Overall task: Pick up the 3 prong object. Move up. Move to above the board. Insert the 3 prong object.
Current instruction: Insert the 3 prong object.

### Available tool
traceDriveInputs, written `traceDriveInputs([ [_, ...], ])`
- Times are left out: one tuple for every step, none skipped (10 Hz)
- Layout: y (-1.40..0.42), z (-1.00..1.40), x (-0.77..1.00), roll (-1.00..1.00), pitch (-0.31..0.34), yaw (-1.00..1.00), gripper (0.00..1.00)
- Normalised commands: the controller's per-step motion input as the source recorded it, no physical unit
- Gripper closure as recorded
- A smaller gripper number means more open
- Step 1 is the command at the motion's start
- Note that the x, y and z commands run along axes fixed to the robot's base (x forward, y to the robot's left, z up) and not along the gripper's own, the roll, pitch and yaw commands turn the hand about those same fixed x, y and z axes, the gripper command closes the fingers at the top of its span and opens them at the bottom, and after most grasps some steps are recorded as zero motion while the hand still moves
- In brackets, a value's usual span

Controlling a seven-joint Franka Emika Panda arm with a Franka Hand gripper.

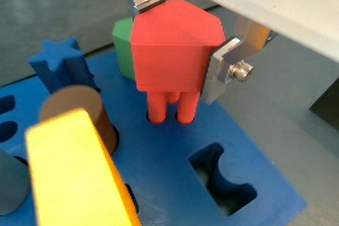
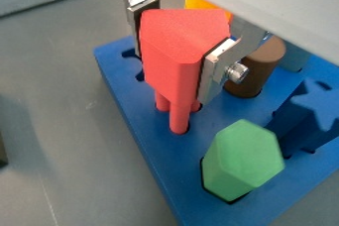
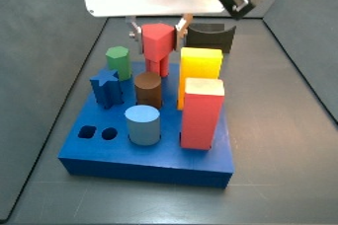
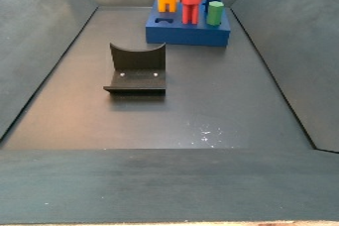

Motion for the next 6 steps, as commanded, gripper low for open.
traceDriveInputs([
  [0.0, -0.78, 0.0, 0.06, -0.171, 0.0, 1.0],
  [-0.03, -0.85, 0.0, 0.09, -0.189, 0.0, 1.0],
  [-0.02, -0.82, 0.0, 0.1, -0.194, 0.0, 1.0],
  [0.0, -0.55, 0.0, 0.12, -0.147, 0.0, 1.0],
  [0.01, -0.05, -0.04, -0.01, -0.149, 0.0, 1.0],
  [0.0, 0.0, 0.0, 0.0, 0.0, 0.0, 1.0],
])
